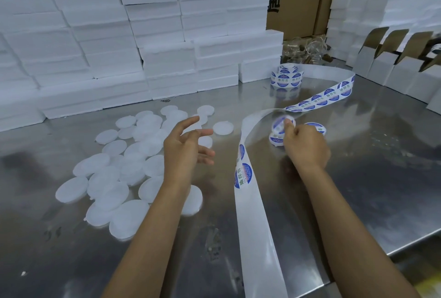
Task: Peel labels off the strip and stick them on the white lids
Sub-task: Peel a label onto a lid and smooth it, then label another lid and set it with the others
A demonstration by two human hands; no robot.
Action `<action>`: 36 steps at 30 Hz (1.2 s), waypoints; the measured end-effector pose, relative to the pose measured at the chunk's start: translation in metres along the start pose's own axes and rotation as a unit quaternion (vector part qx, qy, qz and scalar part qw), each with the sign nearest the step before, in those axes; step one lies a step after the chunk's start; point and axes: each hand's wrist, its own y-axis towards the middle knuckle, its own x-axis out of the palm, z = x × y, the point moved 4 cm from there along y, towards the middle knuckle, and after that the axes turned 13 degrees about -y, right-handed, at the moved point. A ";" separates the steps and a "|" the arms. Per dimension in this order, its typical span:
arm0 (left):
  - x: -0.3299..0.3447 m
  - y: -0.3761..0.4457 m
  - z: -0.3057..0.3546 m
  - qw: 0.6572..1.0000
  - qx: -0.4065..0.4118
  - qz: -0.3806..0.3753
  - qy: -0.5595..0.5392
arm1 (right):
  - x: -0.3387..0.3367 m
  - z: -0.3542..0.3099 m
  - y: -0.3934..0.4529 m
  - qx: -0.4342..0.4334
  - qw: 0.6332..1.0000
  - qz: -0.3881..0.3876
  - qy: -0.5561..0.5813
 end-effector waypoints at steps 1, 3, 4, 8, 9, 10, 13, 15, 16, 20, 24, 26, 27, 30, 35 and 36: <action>-0.003 0.002 -0.001 1.000 0.012 0.016 0.019 | 0.001 0.005 0.001 0.010 1.000 -0.003 -0.020; -0.006 0.004 -0.004 0.998 0.032 0.025 0.055 | 0.000 0.011 0.002 0.025 0.998 -0.003 -0.052; -0.007 0.005 -0.006 0.997 0.036 0.024 0.069 | -0.002 0.012 0.002 0.028 0.998 0.002 -0.055; -0.007 0.008 -0.014 0.993 0.037 0.016 0.115 | -0.017 -0.011 -0.008 -0.056 0.995 0.064 0.045; -0.008 0.009 -0.016 0.992 0.036 0.016 0.123 | -0.021 -0.024 -0.015 -0.106 0.989 0.082 0.070; -0.008 0.010 -0.017 0.991 0.036 0.016 0.131 | -0.024 -0.038 -0.021 -0.161 0.979 0.094 0.083; -0.012 0.013 -0.020 0.988 0.036 0.022 0.148 | -0.026 -0.086 -0.031 -0.309 0.946 0.090 0.046; -0.013 0.014 -0.021 0.988 0.037 0.027 0.150 | -0.016 -0.119 -0.029 -0.379 0.923 0.050 -0.037; -0.013 0.015 -0.021 0.988 0.039 0.029 0.148 | -0.007 -0.133 -0.026 -0.405 0.908 0.020 -0.101; -0.016 0.016 -0.019 0.988 0.045 0.036 0.141 | 0.031 -0.162 -0.017 -0.421 0.846 -0.071 -0.319; -0.019 0.017 -0.016 0.988 0.048 0.039 0.142 | 0.037 -0.168 -0.017 -0.422 0.836 -0.048 -0.348; -0.020 0.017 -0.013 0.986 0.060 0.044 0.149 | 0.033 -0.167 -0.016 -0.429 0.851 -0.033 -0.300; -0.021 0.016 -0.012 0.985 0.071 0.048 0.149 | 0.027 -0.166 -0.015 -0.425 0.871 -0.036 -0.243; -0.020 0.015 -0.005 0.987 0.093 0.054 0.122 | 0.002 -0.158 -0.015 -0.359 0.917 -0.170 0.025; -0.013 0.018 -0.002 0.996 -0.051 -0.023 -0.064 | -0.027 -0.137 -0.034 -0.321 0.845 -0.358 0.235; -0.010 0.016 -0.001 0.993 -0.061 -0.051 -0.086 | -0.029 -0.134 -0.038 -0.312 0.836 -0.375 0.250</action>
